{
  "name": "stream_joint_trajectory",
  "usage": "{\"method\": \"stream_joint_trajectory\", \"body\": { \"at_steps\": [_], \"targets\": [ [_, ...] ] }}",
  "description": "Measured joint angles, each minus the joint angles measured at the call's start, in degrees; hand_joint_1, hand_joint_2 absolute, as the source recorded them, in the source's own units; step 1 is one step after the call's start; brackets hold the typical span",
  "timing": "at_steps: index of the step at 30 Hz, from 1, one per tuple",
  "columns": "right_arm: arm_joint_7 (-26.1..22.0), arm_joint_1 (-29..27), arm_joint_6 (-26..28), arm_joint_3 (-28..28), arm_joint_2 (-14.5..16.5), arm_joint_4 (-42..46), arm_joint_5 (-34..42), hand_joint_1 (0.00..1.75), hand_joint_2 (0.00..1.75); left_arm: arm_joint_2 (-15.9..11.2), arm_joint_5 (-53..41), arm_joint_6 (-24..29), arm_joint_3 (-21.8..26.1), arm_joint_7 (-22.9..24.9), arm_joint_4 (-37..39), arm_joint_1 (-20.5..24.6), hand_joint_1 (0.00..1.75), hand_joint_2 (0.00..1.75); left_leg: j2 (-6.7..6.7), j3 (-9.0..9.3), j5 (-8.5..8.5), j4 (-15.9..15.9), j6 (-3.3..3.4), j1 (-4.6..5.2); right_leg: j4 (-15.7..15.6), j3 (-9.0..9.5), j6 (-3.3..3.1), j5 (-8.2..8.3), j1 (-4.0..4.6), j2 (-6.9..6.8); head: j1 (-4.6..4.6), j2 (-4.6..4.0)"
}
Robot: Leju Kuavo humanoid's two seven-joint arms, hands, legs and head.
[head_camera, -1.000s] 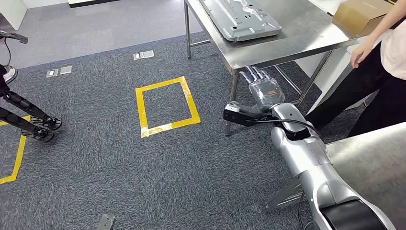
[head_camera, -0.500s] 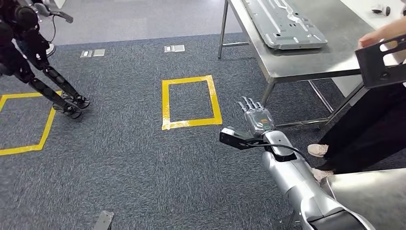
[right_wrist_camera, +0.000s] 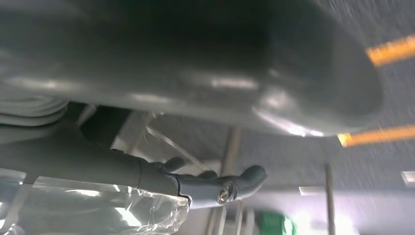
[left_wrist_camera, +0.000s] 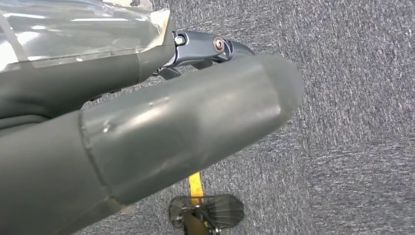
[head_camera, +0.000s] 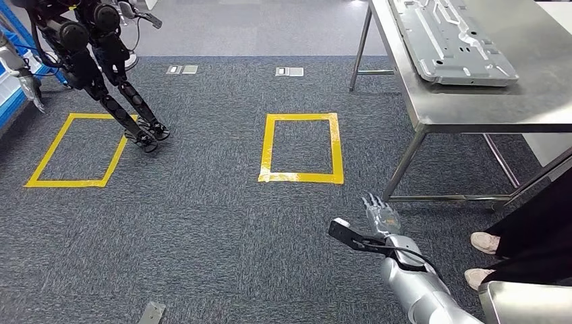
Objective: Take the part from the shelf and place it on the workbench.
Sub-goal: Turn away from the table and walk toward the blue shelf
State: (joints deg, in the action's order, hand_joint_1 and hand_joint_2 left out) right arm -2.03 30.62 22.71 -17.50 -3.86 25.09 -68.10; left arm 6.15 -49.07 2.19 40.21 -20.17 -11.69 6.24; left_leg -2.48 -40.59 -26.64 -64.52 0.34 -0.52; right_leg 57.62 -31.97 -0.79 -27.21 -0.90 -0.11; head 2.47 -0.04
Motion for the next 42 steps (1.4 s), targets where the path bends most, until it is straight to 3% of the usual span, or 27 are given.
{"method": "stream_joint_trajectory", "body": {
  "at_steps": [2,3,4,6,8,9,10,12,14,16,18,19,20,22,23,25,27,29,31,33,34,35,36,38,40,42],
  "targets": [
    [0.0,-1.9,-0.1,1.8,-0.1,-1.0,0.5,0.00,0.00,0.1,-0.2,0.0,0.0,0.1,0.0,0.2,0.00,0.00,1.84,-3.36,-3.55,-7.5,-0.31,-0.15,0.0,-0.05,-0.37,-0.10,0.41,-1.44,0.08,0.00],
    [0.0,-2.6,-0.2,2.5,-0.1,-1.5,0.7,0.00,0.00,0.1,-0.2,0.0,0.0,0.1,0.0,0.2,0.00,0.00,2.15,-4.24,-4.15,-9.6,-0.40,-0.20,0.0,-0.08,-0.44,-0.15,0.53,-2.14,0.08,0.00],
    [0.0,-3.2,-0.2,3.0,-0.1,-1.8,0.7,0.00,0.00,0.1,-0.2,-0.1,0.0,0.1,0.0,0.2,0.00,0.00,2.35,-4.01,-3.72,-9.5,-0.40,-0.22,0.0,-0.10,-0.49,-0.20,0.60,-2.78,0.10,0.00],
    [-0.1,-3.6,-0.2,3.8,-0.1,-2.3,0.8,0.00,0.00,0.1,-0.2,-0.1,0.0,0.2,0.0,0.3,0.00,0.00,3.52,-0.33,-0.86,-3.4,-0.03,-0.10,0.0,-0.04,-0.46,-0.29,0.68,-3.89,0.12,0.00],
    [-0.1,-3.7,-0.5,4.4,-0.1,-2.6,1.0,0.00,0.00,0.0,-0.2,-0.1,0.0,0.2,0.0,0.6,0.00,0.00,6.14,3.79,1.05,3.6,0.70,0.40,0.0,0.06,-0.13,-0.54,1.06,-4.83,0.07,0.00],
    [-0.1,-3.8,-0.9,4.7,-0.1,-2.8,1.3,0.00,0.00,0.0,-0.3,-0.1,0.0,0.2,0.0,0.8,0.00,0.00,6.93,4.83,1.31,5.5,1.01,0.65,0.1,0.15,0.11,-0.70,1.26,-5.33,0.02,0.00],
    [-0.1,-3.9,-1.4,5.2,-0.1,-2.9,1.8,0.00,0.00,0.0,-0.3,-0.1,0.0,0.2,0.0,0.9,0.00,0.00,6.92,5.05,1.24,6.0,1.19,0.85,0.0,0.25,0.37,-0.86,1.41,-5.90,-0.06,0.00],
    [0.0,-4.5,-2.5,6.2,-0.1,-3.3,3.0,0.00,0.00,0.1,-0.6,-0.1,0.0,0.2,0.0,0.9,0.00,0.00,5.36,5.23,1.61,6.5,1.63,0.73,0.1,0.50,0.89,-1.22,1.47,-6.72,-0.14,0.00],
    [0.2,-5.7,-3.4,7.5,-0.2,-4.0,4.4,0.00,0.00,0.2,-0.8,-0.1,0.0,0.3,0.0,1.1,0.00,0.00,3.91,5.72,2.16,7.2,2.31,0.38,2.4,-0.19,1.20,-2.61,1.26,-4.53,-0.21,0.00],
    [0.7,-7.7,-4.8,9.2,-0.4,-5.2,5.7,0.00,0.00,0.2,-1.1,-0.1,0.0,0.4,0.0,1.4,0.00,0.00,2.16,5.88,2.46,7.5,2.74,0.22,8.9,-3.10,1.05,-5.49,0.76,-1.32,-0.44,0.00],
    [1.1,-10.4,-6.3,11.0,-0.6,-6.5,6.6,0.00,0.00,0.3,-1.3,-0.1,0.0,0.6,0.0,1.5,0.00,0.00,0.09,5.81,2.50,7.5,2.81,0.20,15.2,-6.34,1.22,-7.59,0.30,-0.33,-0.62,0.00],
    [1.2,-11.8,-7.0,11.8,-0.6,-7.0,7.0,0.00,0.00,0.3,-1.4,-0.1,0.0,0.6,0.0,1.5,0.00,0.00,-0.90,5.79,2.50,7.4,2.77,0.18,15.7,-6.80,1.66,-7.43,0.08,-0.20,-0.64,0.00],
    [1.4,-13.0,-7.6,12.5,-0.5,-7.5,7.3,0.00,0.00,0.4,-1.5,-0.1,0.0,0.7,0.0,1.4,0.00,0.00,-1.78,5.79,2.46,7.3,2.67,0.12,13.8,-6.08,2.32,-6.36,-0.19,-0.01,-0.63,0.00],
    [1.8,-14.9,-9.2,13.8,-0.2,-8.2,7.9,0.00,0.00,0.5,-1.8,0.0,0.0,0.8,0.0,1.4,0.00,0.00,-3.23,5.72,2.22,6.9,2.19,-0.01,6.5,-2.75,3.64,-3.33,-0.81,1.24,-0.66,0.00],
    [2.1,-15.8,-9.9,14.4,0.0,-8.7,8.2,0.00,0.00,0.5,-2.0,0.0,0.0,0.9,0.0,1.4,0.00,0.00,-3.84,5.63,2.01,6.6,1.80,0.04,3.5,-1.28,3.73,-2.22,-0.96,1.95,-0.70,0.00],
    [2.7,-17.6,-11.3,15.5,0.7,-9.5,8.6,0.00,0.00,0.5,-2.4,0.2,0.0,1.3,0.0,1.4,0.00,0.00,-4.69,5.41,1.87,6.3,1.04,0.15,1.5,-0.17,2.99,-1.47,-0.77,2.54,-0.79,0.00],
    [3.2,-19.2,-12.1,16.3,1.5,-10.0,8.8,0.00,0.00,0.6,-2.7,0.3,0.0,1.7,0.0,1.3,0.00,0.00,-4.96,5.16,1.90,6.2,0.56,-0.02,1.4,0.00,2.11,-1.16,-0.57,1.76,-0.82,0.00],
    [3.8,-20.4,-13.0,16.9,2.3,-10.3,8.7,0.00,0.00,0.7,-3.3,0.3,-0.1,2.0,0.0,1.3,0.00,0.00,-2.11,4.27,0.39,4.2,0.23,-0.05,1.3,0.01,1.33,-0.98,-0.50,0.89,-0.68,0.00],
    [4.5,-21.6,-13.8,17.2,2.8,-10.8,8.4,0.00,0.00,0.8,-4.2,0.2,-0.5,2.4,0.0,1.6,0.00,0.00,1.42,1.54,-3.38,-2.0,-0.01,0.03,1.2,0.01,0.63,-1.04,-0.14,-0.26,-0.48,0.00],
    [4.9,-22.7,-14.4,17.4,3.2,-11.2,8.2,0.00,0.00,1.0,-5.1,-0.1,-0.9,2.7,0.0,1.7,0.00,0.00,2.20,-1.57,-6.46,-9.0,-0.03,-0.04,1.2,-0.05,0.29,-1.19,0.32,-1.70,-0.44,0.00],
    [5.0,-23.1,-14.6,17.5,3.4,-11.4,8.2,0.00,0.00,1.1,-5.3,-0.2,-1.1,2.8,0.0,1.7,0.00,0.00,2.27,-2.04,-6.64,-10.2,0.09,-0.03,1.2,-0.07,0.21,-1.24,0.50,-2.40,-0.43,0.00],
    [5.1,-23.3,-14.7,17.6,3.6,-11.6,8.2,0.00,0.00,1.2,-5.5,-0.2,-1.2,2.8,0.0,1.7,0.00,0.00,2.37,-1.33,-5.79,-9.3,0.33,0.01,1.2,-0.05,0.15,-1.29,0.65,-3.05,-0.44,0.00],
    [5.1,-23.4,-14.7,17.7,3.8,-11.7,8.2,0.00,0.00,1.3,-5.5,-0.2,-1.3,2.9,0.0,1.7,0.00,0.00,2.75,0.49,-4.23,-6.3,0.70,0.13,1.2,0.02,0.11,-1.33,0.78,-3.66,-0.44,0.00],
    [5.1,-23.4,-14.7,17.8,4.2,-11.8,8.3,0.00,0.00,1.3,-5.6,-0.2,-1.6,2.9,0.0,1.9,0.00,0.00,5.43,5.09,-1.65,1.5,1.67,0.82,1.3,0.24,0.09,-1.47,1.12,-4.78,-0.47,0.00],
    [5.2,-23.4,-14.8,18.0,4.3,-11.9,8.5,0.00,0.00,1.4,-5.6,-0.3,-1.9,2.9,0.0,2.3,0.00,0.00,7.21,7.09,-1.05,5.3,2.21,1.58,1.3,0.34,0.28,-1.64,1.33,-5.95,-0.48,0.00],
    [5.3,-23.4,-14.8,18.3,4.5,-12.0,8.9,0.00,0.00,1.5,-5.7,-0.4,-2.1,3.0,0.0,2.5,0.00,0.00,5.99,7.10,-0.80,5.9,2.43,1.76,1.1,0.55,0.56,-1.75,1.42,-7.25,-0.46,0.00]
  ]
}}
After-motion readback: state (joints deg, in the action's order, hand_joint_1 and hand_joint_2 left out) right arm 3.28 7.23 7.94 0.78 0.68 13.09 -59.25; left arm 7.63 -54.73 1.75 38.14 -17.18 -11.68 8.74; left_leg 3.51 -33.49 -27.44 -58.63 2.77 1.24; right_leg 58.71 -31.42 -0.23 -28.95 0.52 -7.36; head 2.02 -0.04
